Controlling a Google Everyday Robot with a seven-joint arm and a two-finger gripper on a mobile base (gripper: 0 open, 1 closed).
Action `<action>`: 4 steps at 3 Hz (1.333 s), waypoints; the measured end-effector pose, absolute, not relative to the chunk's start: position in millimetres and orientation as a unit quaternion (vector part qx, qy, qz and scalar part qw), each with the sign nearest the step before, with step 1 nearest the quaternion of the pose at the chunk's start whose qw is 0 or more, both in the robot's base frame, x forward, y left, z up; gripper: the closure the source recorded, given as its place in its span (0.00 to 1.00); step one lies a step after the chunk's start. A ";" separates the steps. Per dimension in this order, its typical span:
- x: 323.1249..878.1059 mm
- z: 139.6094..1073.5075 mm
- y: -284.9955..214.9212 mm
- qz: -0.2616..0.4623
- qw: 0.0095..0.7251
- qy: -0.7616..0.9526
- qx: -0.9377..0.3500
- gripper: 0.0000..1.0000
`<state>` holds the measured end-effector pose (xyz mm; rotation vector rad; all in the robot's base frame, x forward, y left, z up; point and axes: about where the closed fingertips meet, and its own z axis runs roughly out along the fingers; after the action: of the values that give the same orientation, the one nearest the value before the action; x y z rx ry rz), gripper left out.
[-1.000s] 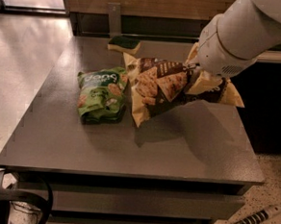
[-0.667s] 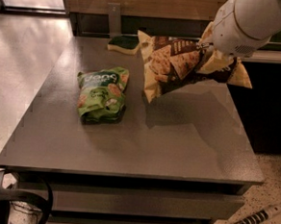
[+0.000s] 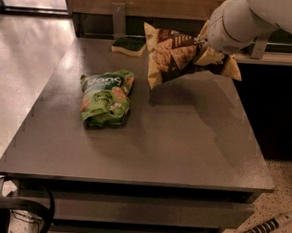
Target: Move brown chip bag near sponge
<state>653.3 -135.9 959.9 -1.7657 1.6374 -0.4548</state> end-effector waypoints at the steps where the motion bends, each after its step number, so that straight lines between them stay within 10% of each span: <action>1: 655.2 957.8 -135.9 -0.174 0.337 0.630 -0.677 1.00; 4: 771.8 921.1 -141.4 -0.194 0.355 0.624 -0.669 1.00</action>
Offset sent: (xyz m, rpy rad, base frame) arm 0.0179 -0.0020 -0.0185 -0.0030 0.0362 -0.0318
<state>771.8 -141.4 921.1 -1.7274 1.6115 -0.5021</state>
